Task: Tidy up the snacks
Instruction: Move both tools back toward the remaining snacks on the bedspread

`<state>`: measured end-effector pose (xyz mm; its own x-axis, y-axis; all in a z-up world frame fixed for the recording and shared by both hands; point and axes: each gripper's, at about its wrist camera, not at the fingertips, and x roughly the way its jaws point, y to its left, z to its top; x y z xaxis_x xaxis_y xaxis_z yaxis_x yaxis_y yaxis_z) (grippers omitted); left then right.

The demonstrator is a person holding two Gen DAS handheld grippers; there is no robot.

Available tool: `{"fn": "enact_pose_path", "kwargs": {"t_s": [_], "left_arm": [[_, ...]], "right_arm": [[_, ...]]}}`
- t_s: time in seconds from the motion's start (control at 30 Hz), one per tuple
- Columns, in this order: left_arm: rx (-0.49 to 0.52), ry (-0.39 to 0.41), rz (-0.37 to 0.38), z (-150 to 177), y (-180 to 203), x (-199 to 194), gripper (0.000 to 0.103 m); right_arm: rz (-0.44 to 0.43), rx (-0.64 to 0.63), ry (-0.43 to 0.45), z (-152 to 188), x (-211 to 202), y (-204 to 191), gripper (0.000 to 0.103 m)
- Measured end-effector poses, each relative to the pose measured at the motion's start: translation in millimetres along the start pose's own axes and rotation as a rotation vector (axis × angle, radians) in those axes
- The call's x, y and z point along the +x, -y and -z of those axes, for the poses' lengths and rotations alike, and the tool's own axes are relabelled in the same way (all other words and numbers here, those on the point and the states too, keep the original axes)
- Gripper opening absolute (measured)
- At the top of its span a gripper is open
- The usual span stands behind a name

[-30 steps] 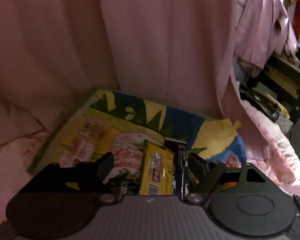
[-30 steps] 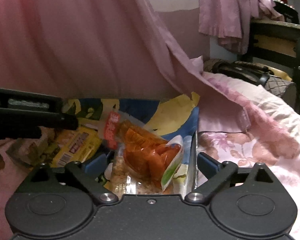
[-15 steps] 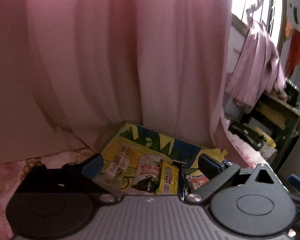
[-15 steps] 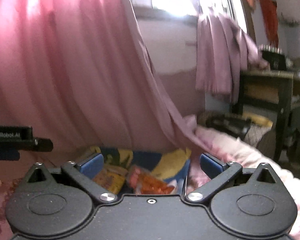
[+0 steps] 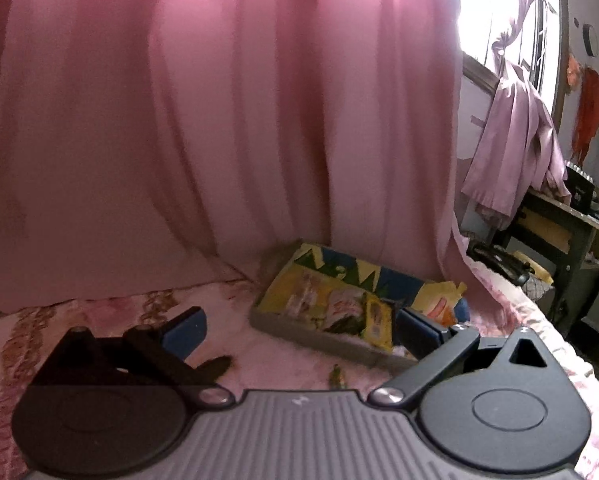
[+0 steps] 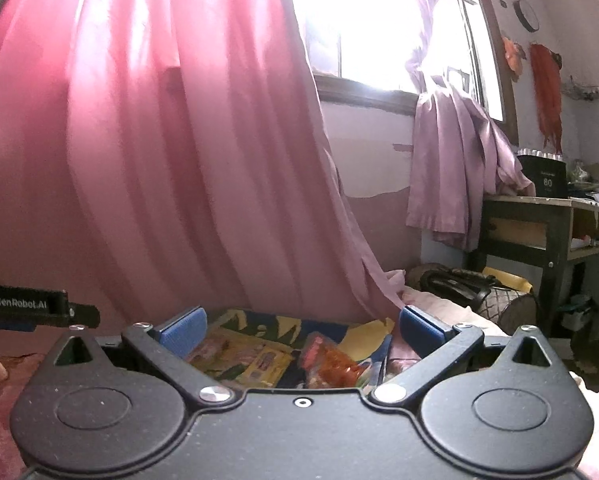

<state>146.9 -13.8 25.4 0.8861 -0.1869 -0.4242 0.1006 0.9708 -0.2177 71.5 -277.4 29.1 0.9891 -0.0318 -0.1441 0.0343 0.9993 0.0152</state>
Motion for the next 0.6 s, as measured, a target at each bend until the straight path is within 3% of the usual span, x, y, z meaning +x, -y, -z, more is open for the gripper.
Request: {"fn": "enact_pose_path", "kwargs": {"t_s": [0.4, 0.6], "left_arm": [[0.049, -0.034, -0.002, 40, -22, -45, 0.103], [0.115, -0.048, -0.090, 55, -20, -63, 0.103]], "right_arm": [[-0.033, 0.069, -0.048, 16, -54, -24, 0.102], [-0.010, 0.101, -0.111, 26, -61, -31, 0.102]]}}
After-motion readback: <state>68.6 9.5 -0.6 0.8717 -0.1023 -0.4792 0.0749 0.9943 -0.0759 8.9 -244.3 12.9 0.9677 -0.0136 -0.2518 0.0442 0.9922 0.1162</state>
